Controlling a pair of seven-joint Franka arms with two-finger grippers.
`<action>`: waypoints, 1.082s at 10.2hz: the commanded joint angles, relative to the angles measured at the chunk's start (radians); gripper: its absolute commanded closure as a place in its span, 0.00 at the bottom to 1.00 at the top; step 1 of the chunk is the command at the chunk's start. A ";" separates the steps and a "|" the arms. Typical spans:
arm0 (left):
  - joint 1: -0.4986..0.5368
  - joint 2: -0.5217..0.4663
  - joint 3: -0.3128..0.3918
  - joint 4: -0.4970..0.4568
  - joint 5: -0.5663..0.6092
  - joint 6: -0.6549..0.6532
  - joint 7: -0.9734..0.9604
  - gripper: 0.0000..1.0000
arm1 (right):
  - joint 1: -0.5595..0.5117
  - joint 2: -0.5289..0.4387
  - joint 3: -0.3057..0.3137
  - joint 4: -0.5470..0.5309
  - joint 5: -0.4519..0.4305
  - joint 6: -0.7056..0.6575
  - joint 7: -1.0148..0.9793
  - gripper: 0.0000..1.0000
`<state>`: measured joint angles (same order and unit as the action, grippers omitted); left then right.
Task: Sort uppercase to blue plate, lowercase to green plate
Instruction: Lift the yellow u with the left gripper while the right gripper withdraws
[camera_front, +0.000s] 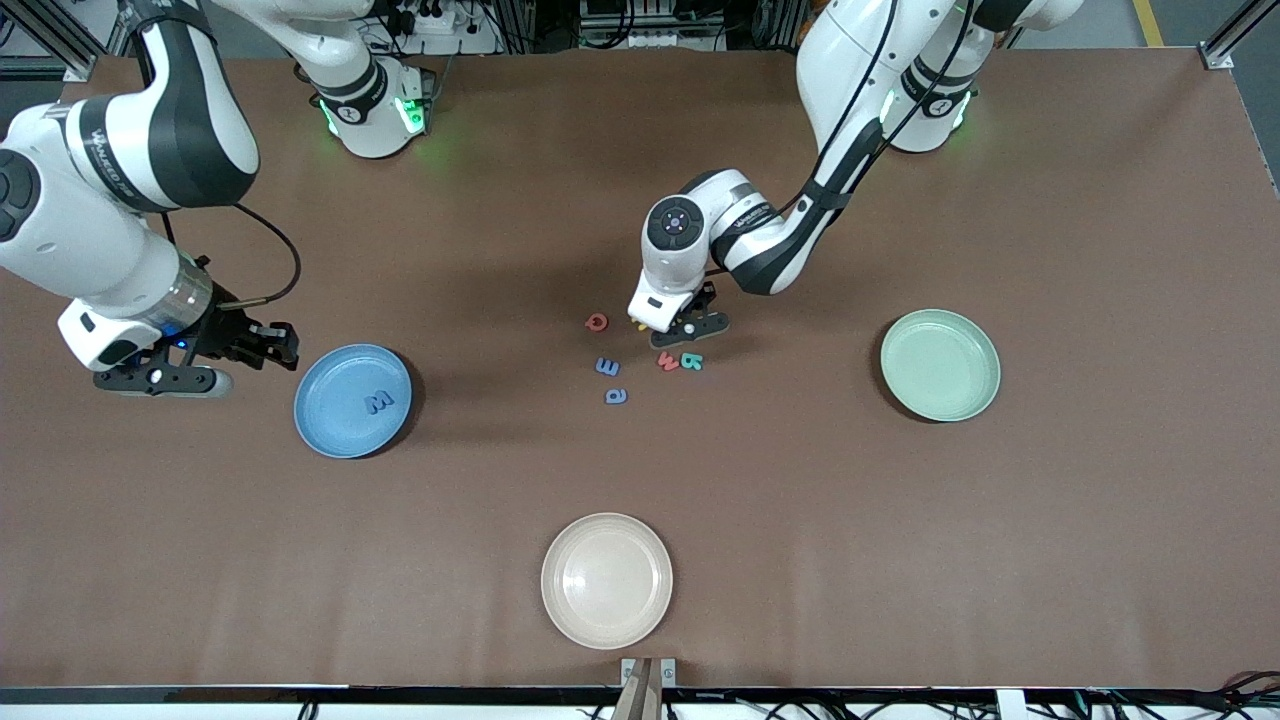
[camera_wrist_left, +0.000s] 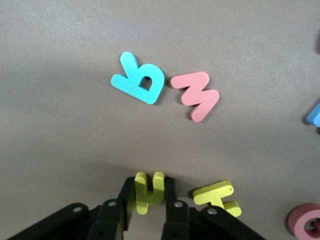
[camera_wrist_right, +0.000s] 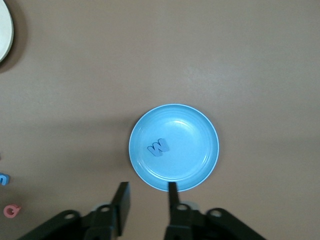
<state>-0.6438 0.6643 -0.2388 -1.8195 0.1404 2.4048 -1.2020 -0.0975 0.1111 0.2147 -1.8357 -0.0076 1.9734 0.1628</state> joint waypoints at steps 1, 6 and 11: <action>-0.011 0.011 0.009 0.015 0.036 -0.009 -0.019 0.87 | 0.002 -0.036 0.000 0.004 0.027 -0.024 -0.009 0.63; 0.044 -0.101 0.007 0.019 0.053 -0.229 0.166 1.00 | -0.005 -0.128 -0.036 0.035 0.024 -0.194 -0.066 0.37; 0.281 -0.285 0.000 -0.081 0.053 -0.435 0.621 1.00 | 0.074 -0.110 -0.061 0.036 0.027 -0.136 -0.010 0.37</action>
<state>-0.4417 0.4513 -0.2264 -1.8119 0.1741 1.9692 -0.6885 -0.0650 -0.0130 0.1567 -1.8010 0.0063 1.8091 0.0938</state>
